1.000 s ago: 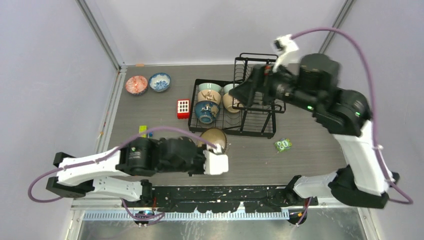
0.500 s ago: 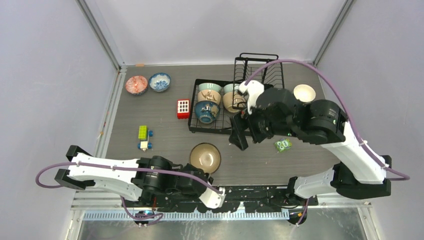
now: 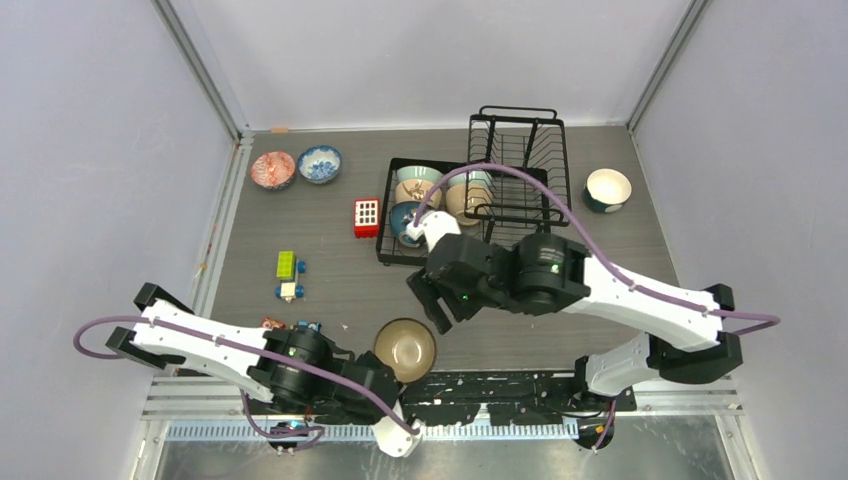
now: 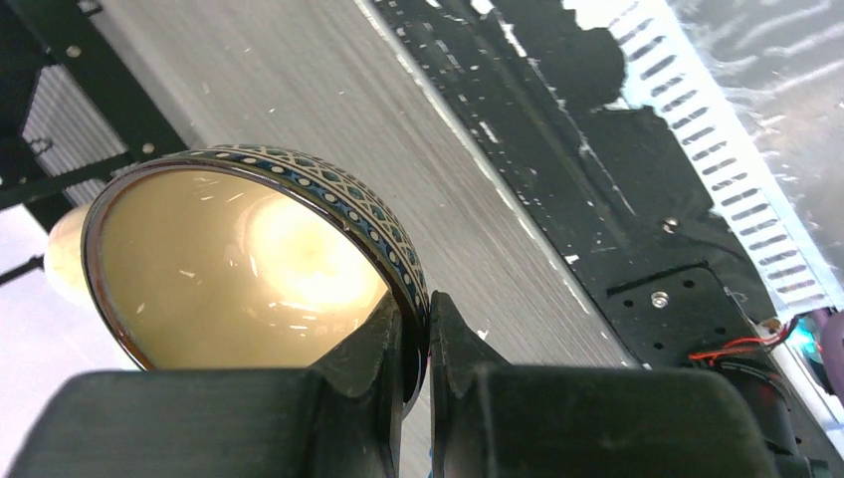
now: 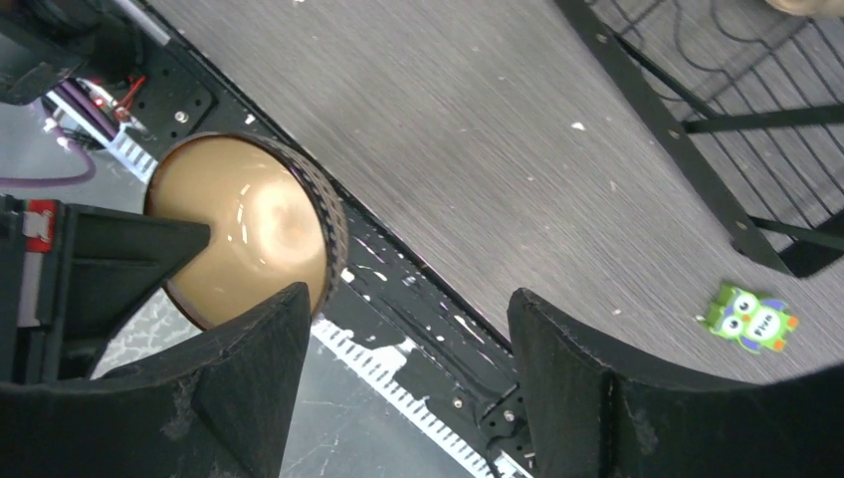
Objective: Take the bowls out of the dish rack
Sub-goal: Place the bowl at the center of the board.
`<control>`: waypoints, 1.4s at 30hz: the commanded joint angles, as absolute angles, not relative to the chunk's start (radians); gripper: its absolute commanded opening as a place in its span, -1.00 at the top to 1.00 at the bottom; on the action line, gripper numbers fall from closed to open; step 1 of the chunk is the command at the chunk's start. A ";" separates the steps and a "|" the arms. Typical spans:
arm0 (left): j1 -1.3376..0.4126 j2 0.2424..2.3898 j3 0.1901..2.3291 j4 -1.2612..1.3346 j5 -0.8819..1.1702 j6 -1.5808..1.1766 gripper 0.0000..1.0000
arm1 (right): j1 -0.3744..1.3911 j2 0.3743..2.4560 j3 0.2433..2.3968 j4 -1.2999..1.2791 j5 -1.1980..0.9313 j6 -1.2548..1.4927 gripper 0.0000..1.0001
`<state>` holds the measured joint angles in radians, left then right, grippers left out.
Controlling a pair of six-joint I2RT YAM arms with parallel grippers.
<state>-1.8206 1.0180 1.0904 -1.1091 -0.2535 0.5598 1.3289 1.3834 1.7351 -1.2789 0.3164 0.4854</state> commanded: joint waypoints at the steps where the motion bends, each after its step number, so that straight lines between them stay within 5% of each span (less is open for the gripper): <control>1: -1.888 0.998 1.073 -1.092 -0.281 0.584 1.00 | 1.389 1.441 1.753 -1.170 0.323 0.496 -0.52; 13: -1.940 1.014 1.042 -1.068 -0.332 0.630 1.00 | 1.422 1.526 1.702 -1.128 0.274 0.507 -0.15; 42: -1.943 0.963 1.014 -1.022 -0.271 0.558 1.00 | 1.462 1.569 1.604 -1.137 0.272 0.532 0.19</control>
<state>-1.9362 0.9966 1.0077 -1.0908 -0.2588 0.5751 1.4578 1.5864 1.5814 -1.1591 0.2550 0.5106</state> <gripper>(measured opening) 0.107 0.417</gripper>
